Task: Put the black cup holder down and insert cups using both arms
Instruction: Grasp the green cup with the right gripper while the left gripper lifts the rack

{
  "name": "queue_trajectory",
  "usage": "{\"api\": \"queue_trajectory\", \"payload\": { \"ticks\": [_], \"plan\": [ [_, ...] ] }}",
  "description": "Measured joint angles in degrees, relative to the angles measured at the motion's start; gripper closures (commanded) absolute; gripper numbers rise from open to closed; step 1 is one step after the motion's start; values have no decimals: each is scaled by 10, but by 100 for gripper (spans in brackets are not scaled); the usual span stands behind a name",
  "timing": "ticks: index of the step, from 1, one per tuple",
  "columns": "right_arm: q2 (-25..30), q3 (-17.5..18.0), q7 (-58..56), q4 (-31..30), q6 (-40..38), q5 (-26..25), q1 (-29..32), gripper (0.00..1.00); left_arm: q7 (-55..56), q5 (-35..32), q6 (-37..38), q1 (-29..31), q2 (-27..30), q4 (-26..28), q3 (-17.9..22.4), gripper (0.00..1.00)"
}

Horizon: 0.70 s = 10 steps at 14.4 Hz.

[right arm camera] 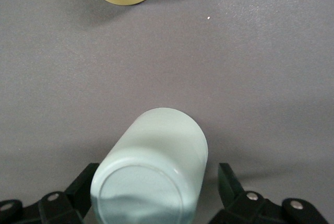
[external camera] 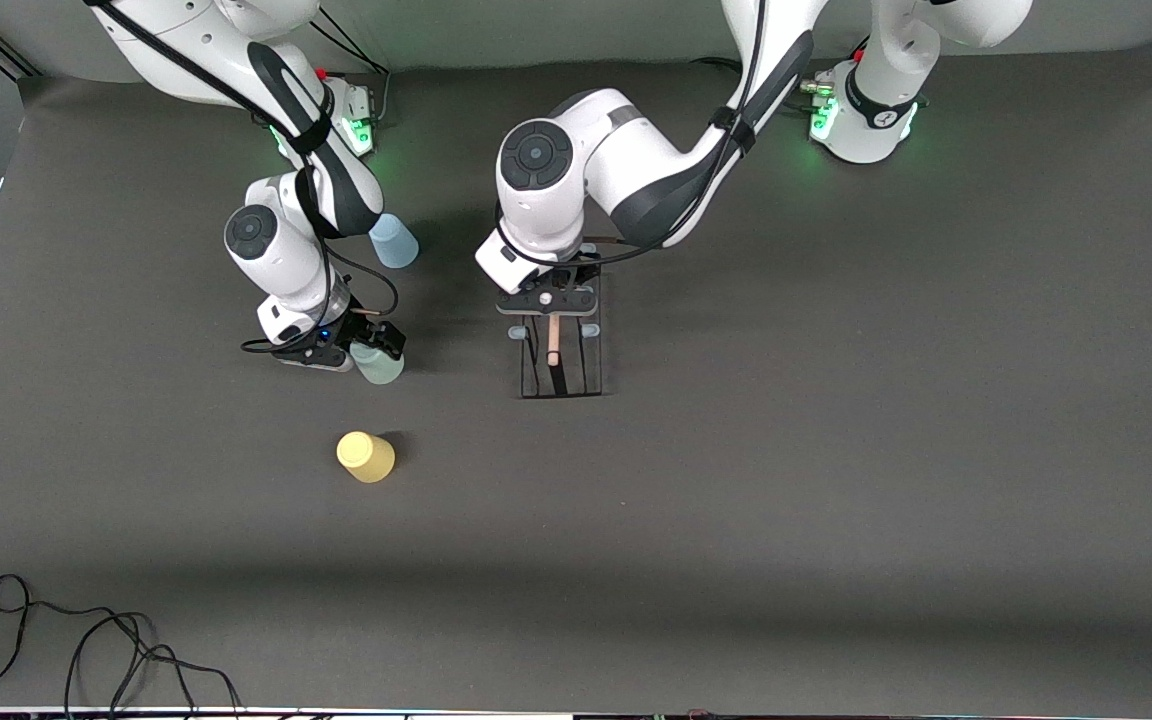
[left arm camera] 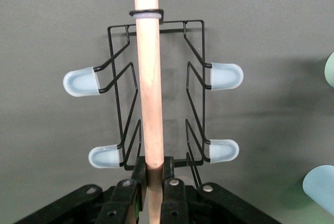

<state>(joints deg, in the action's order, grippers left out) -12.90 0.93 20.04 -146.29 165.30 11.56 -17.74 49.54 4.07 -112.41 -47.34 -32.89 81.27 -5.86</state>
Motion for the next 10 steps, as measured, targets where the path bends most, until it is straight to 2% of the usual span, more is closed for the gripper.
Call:
{"api": "queue_trajectory", "payload": {
  "ticks": [5, 6, 7, 9, 10],
  "plan": [
    [0, 0, 0, 0, 0, 0, 0, 3, 1, 14, -19, 0, -10, -2, -5, 99],
    [0, 0, 0, 0, 0, 0, 0, 4, 1, 14, -27, 0, -11, -2, -5, 92],
    [0, 0, 0, 0, 0, 0, 0, 7, 1, 14, -31, 0, -13, -2, -5, 82],
    [0, 0, 0, 0, 0, 0, 0, 35, 1, 14, -42, 0, -19, -3, -5, 34],
    [0, 0, 0, 1, 0, 0, 0, 53, 1, 14, -49, 0, -20, -3, -5, 26]
  ]
}}
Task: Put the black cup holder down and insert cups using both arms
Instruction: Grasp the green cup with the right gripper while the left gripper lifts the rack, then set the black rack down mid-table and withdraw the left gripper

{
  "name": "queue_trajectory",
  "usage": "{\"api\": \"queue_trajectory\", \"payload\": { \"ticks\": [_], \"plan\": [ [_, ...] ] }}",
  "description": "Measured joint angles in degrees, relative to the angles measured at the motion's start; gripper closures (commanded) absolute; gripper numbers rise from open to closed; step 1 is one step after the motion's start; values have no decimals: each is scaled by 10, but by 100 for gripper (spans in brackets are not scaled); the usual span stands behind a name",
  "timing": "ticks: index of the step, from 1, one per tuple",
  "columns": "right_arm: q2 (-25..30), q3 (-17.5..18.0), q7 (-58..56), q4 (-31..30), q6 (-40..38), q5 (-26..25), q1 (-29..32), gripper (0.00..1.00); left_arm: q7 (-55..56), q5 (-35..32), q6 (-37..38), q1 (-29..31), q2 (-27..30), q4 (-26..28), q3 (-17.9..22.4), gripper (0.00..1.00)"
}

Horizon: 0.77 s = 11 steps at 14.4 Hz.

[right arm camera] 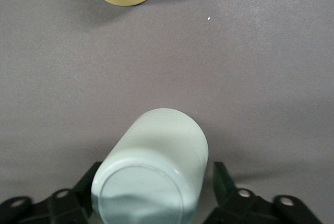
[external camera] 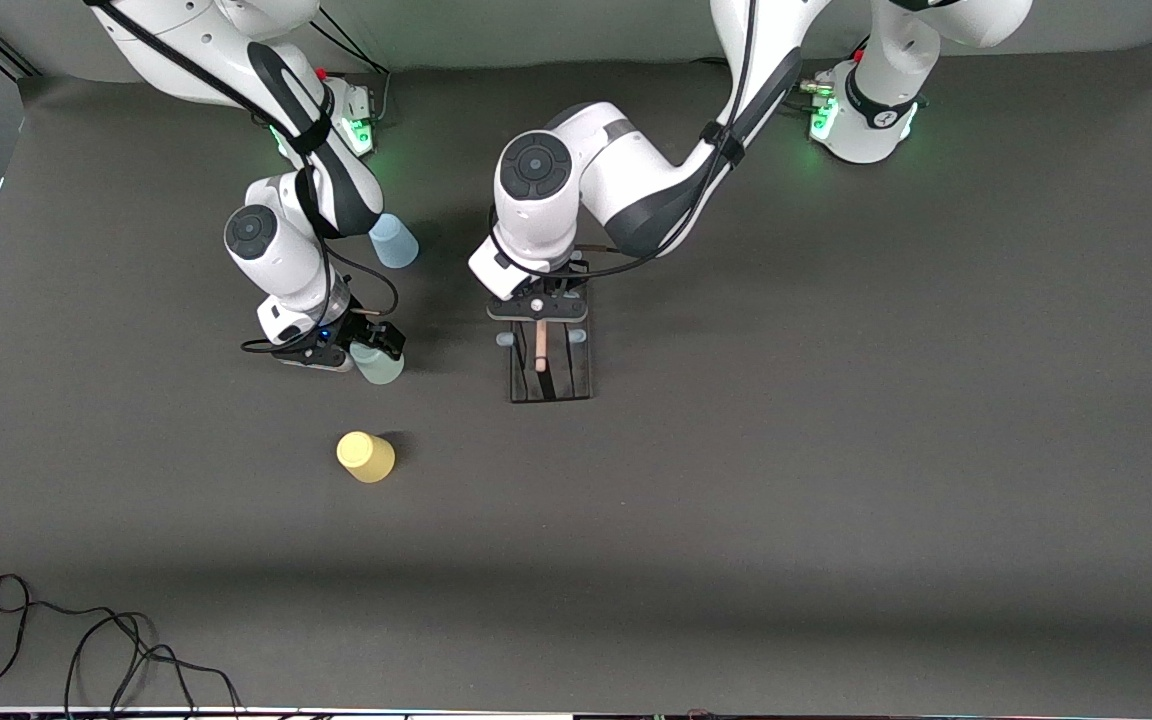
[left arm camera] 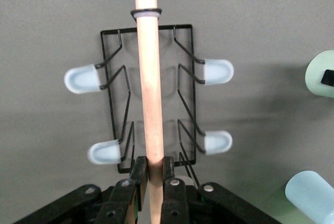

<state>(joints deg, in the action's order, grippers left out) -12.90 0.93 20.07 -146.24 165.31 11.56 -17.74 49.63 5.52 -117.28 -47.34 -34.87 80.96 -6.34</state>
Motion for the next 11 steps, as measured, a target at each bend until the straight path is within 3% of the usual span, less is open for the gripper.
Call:
{"api": "queue_trajectory", "payload": {
  "ticks": [2, 3, 7, 11],
  "plan": [
    [3, -1, 0, 1, 0, 0, 0, 99, 0, 0, -4, 0, 0, -3, 0, 8],
    [2, -1, 0, 1, 0, 0, 0, 100, 0, 0, -4, 1, 0, -6, 0, 0],
    [12, 0, 0, 7, -4, 0, 0, 100, 0, 0, 7, 13, 18, -34, 5, 0],
    [76, 0, 4, 30, -108, 0, 0, 100, -15, -7, 117, 34, 98, -45, 42, 0]
  ]
}}
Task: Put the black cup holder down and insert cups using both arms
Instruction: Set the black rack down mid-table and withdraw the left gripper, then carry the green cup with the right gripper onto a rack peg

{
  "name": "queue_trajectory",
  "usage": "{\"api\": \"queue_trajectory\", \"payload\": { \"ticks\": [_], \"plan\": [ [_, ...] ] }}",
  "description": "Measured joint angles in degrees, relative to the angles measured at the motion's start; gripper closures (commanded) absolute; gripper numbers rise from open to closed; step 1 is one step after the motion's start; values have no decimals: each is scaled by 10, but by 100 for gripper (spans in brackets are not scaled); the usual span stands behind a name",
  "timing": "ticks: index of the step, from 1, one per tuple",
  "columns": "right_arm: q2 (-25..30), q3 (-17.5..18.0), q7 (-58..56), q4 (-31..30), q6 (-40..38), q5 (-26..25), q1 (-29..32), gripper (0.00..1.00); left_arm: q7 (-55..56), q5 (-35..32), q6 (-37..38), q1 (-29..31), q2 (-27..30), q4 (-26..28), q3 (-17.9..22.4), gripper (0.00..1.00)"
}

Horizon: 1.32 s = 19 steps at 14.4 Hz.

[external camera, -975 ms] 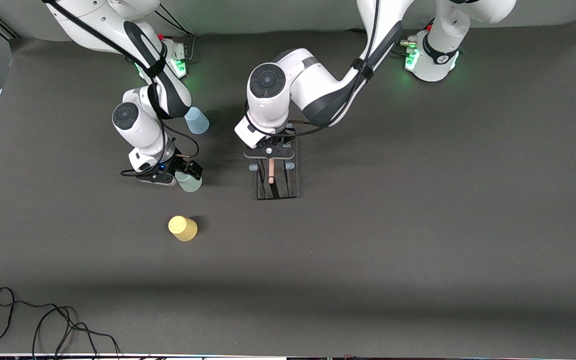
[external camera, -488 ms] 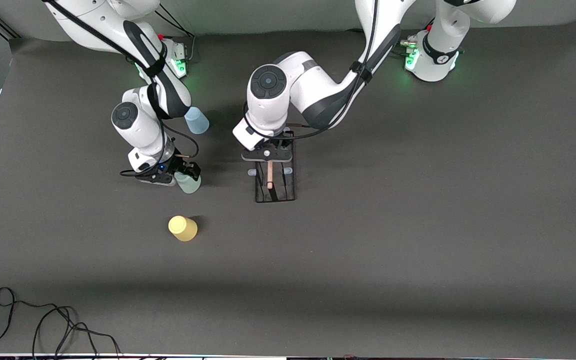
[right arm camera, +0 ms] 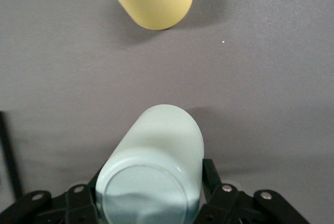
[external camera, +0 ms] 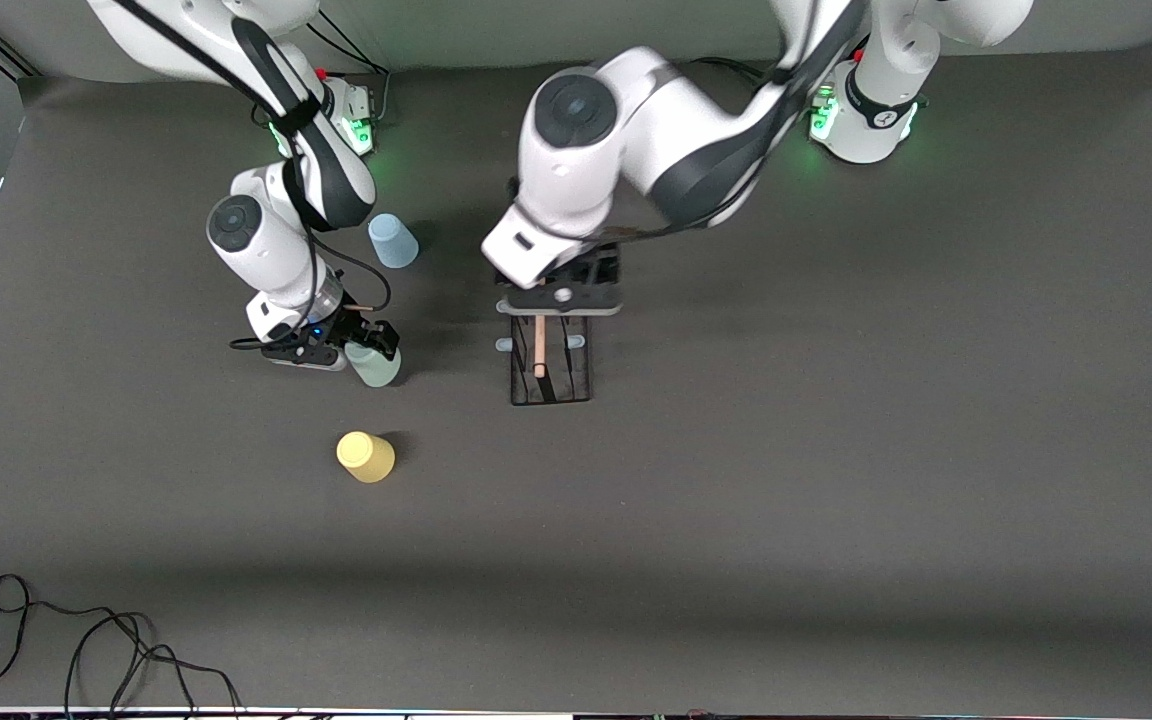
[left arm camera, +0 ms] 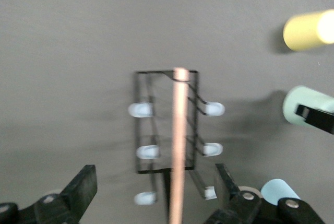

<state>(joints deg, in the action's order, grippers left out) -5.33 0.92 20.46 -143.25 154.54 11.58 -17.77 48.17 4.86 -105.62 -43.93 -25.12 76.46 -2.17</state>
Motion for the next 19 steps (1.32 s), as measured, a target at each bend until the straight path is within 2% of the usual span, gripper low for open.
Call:
{"api": "queue_trajectory", "payload": {
  "ticks": [3, 6, 9, 11, 12, 14, 19],
  "plan": [
    [60, 2, 43, 19, -95, 0, -4, 100, -49, -1, 70, 61, 55, 2, 10, 4],
    [94, 3, 102, 43, -157, 0, -36, 100, -83, -2, 90, 129, 95, 24, 13, 4],
    [98, 4, 127, 56, -170, 0, -55, 100, -133, -24, 105, 172, 115, 58, 16, 3],
    [98, 3, 128, 56, -172, 0, -55, 100, -165, -71, 118, 187, 116, 67, 21, 3],
    [98, 3, 133, 57, -173, 1, -55, 100, -184, -85, 118, 197, 117, 71, 24, 0],
    [100, 5, 171, 68, -188, 1, -65, 100, -242, -88, 118, 232, 119, 73, 28, 0],
    [138, 13, 340, 134, -309, 1, -181, 100, -392, -85, 158, 309, 171, 85, 31, 0]
  ]
}}
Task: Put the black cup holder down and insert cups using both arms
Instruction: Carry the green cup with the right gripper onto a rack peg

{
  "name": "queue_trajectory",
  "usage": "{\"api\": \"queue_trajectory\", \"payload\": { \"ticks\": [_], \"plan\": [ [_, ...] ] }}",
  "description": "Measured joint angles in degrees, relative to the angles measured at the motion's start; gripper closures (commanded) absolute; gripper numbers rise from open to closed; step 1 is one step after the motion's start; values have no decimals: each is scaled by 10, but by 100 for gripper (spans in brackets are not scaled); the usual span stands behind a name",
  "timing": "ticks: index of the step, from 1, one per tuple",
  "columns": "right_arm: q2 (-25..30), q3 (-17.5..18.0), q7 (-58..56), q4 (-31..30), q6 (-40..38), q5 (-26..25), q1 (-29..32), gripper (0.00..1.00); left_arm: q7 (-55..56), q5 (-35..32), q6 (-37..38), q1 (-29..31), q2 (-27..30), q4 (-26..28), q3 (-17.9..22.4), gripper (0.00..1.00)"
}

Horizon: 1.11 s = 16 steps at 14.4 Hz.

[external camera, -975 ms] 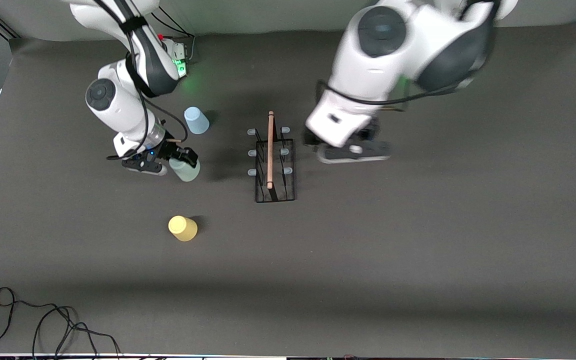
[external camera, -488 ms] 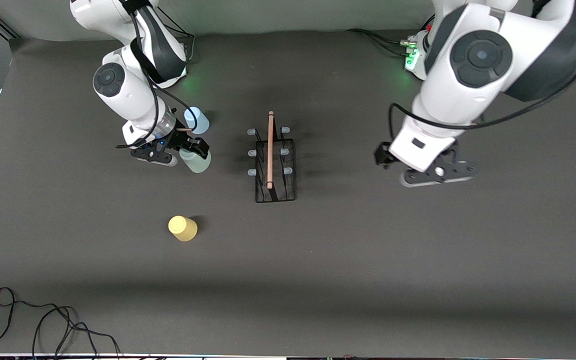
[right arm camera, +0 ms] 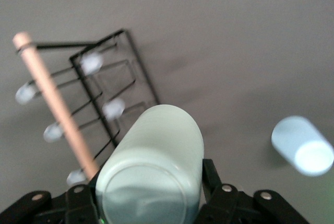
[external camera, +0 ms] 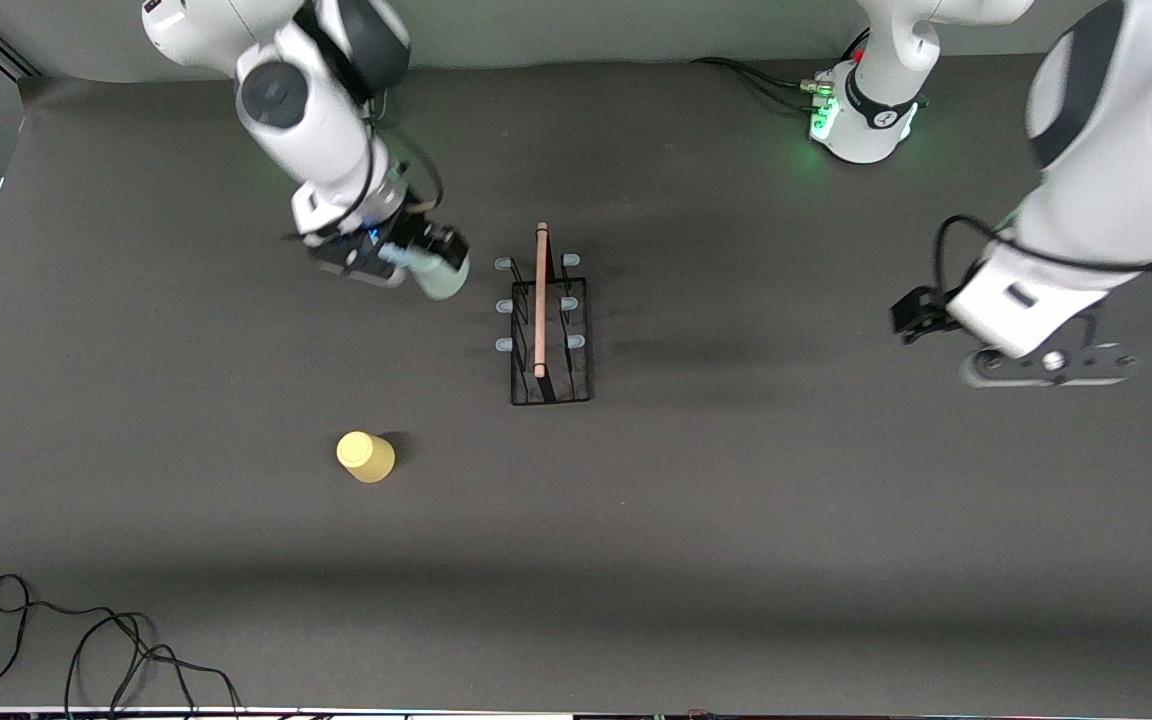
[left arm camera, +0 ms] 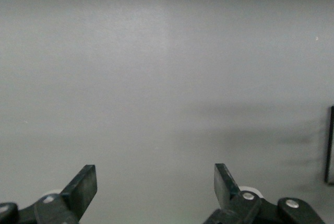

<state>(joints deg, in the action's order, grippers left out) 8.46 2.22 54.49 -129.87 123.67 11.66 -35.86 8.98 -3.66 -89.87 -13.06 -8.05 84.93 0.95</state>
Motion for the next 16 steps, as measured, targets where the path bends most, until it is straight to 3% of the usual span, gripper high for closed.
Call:
{"api": "queue_trajectory", "payload": {
  "ticks": [4, 10, 15, 16],
  "plan": [
    [4, 3, 88, -1, -7, -16, -68, 100, -83, 1, 5, 70, 50, 52, 2, 0],
    [-57, -1, 95, -8, 50, -24, -72, 100, -88, 1, 4, 96, 101, 99, 4, 0],
    [-116, 0, 112, -9, 111, -48, -74, 100, -88, 1, -8, 107, 106, 112, 4, 0],
    [-122, 0, 114, -8, 116, -49, -76, 54, -88, 1, -9, 107, 106, 113, 4, 0]
  ]
}}
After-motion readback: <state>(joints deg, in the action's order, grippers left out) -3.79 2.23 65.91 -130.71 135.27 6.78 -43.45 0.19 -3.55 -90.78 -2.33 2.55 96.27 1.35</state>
